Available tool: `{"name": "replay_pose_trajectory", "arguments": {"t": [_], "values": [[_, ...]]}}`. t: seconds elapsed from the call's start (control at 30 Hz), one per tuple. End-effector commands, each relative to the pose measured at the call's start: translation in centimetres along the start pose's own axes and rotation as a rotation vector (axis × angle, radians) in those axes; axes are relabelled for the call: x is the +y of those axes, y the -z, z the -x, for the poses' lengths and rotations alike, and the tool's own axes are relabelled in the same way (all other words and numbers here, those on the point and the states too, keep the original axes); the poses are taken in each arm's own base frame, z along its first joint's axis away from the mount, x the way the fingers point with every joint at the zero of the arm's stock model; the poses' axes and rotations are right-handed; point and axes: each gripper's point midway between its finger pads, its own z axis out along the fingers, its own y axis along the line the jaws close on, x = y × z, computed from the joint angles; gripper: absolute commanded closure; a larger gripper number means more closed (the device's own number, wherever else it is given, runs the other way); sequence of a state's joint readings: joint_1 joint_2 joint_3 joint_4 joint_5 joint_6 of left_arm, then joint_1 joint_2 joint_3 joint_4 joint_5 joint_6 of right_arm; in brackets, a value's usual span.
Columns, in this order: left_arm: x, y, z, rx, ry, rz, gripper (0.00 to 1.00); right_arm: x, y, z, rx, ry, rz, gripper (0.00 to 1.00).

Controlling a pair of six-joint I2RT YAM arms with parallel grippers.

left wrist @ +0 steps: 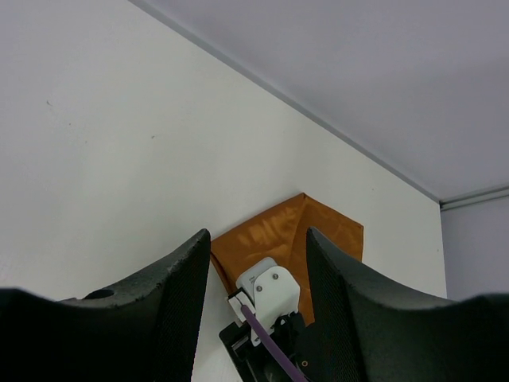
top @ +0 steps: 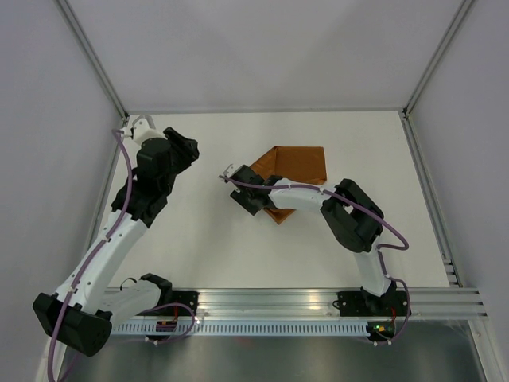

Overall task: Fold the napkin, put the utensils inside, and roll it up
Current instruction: Roll the napkin at the center of the board.

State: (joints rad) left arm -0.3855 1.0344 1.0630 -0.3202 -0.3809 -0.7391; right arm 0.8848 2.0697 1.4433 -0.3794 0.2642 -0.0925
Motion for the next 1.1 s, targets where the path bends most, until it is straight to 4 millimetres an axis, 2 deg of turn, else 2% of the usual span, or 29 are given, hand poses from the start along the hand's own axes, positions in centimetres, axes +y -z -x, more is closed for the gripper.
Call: {"name": "replay_pose_trajectory", "arguments": {"t": [0.0, 0.37, 0.43, 0.53, 1.0, 1.07], "values": [[-0.8, 0.0, 0.4, 0.008, -0.033, -0.036, 0.43, -1.2, -0.1, 1.3, -0.020, -0.017, -0.079, 0.43], [-0.6, -0.5, -0.3, 0.022, -0.028, -0.047, 0.43, -0.9, -0.3, 0.9, -0.010, 0.000, -0.088, 0.44], [-0.7, -0.6, -0.4, 0.025, -0.029, -0.050, 0.43, -0.7, -0.5, 0.6, -0.005, 0.006, -0.084, 0.47], [-0.7, -0.6, -0.5, 0.026, -0.028, -0.052, 0.43, -0.7, -0.7, 0.4, -0.004, 0.016, -0.080, 0.58], [-0.6, -1.0, -1.1, 0.041, -0.032, -0.055, 0.43, -0.7, -1.3, -0.6, 0.021, 0.030, -0.083, 0.58], [-0.6, -1.0, -1.1, 0.042, -0.034, -0.056, 0.43, -0.6, -1.5, -0.8, 0.025, 0.033, -0.078, 0.62]]}}
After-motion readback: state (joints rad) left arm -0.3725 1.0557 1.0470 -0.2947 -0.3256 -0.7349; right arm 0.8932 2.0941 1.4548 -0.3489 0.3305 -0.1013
